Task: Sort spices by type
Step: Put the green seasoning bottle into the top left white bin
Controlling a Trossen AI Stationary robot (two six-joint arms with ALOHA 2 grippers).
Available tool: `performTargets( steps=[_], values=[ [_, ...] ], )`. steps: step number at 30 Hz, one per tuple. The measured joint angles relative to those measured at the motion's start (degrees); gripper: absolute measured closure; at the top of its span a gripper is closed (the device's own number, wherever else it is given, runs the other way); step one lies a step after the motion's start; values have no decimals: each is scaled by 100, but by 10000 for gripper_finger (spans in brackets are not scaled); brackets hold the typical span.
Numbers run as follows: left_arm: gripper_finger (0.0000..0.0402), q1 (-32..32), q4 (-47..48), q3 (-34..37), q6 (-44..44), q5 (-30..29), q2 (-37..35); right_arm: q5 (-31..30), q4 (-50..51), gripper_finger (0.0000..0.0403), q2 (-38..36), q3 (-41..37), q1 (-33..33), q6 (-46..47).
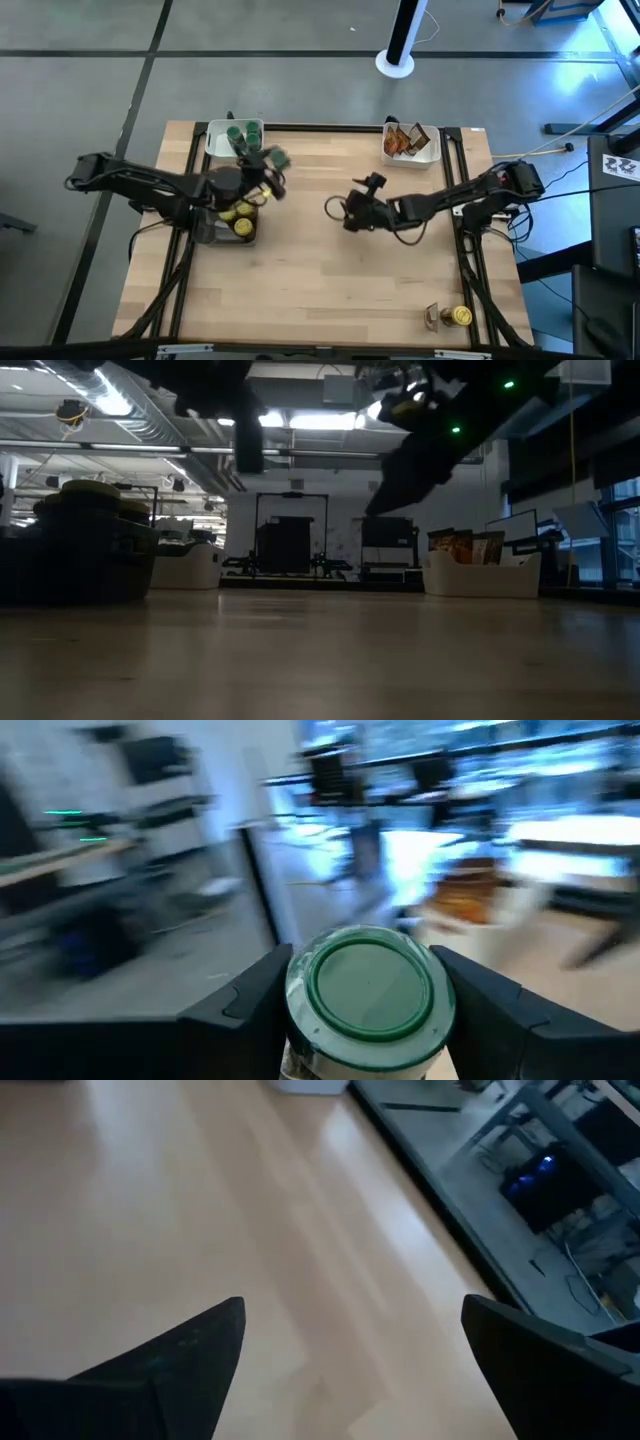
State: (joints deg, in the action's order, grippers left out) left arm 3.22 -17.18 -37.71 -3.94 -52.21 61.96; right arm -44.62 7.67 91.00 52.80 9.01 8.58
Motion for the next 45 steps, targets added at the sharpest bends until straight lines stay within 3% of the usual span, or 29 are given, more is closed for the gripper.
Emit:
performTargets(
  steps=[7,14,17,24,27,32,45],
  values=[
    [208,-725,975,0,-33,-1023,-453,234,-227,32,0,0,-753,164],
    [208,-1567,2346,2,1201,-1123,-441,718,-158,32,0,0,-1131,583],
    [209,-1851,2438,144,1507,-1244,-440,783,-157,32,0,0,-1147,609],
    [207,-2285,2359,704,2093,-1290,-440,824,-160,32,0,0,-1128,614],
    [208,-2438,1915,976,2141,-1253,-440,824,-171,32,0,0,-1130,622],
    [210,-2739,883,1363,1922,-830,-440,824,-230,32,0,0,-1130,634],
    [209,-3472,-412,2122,1936,102,-438,822,-361,32,0,0,-1128,635]
  ],
)
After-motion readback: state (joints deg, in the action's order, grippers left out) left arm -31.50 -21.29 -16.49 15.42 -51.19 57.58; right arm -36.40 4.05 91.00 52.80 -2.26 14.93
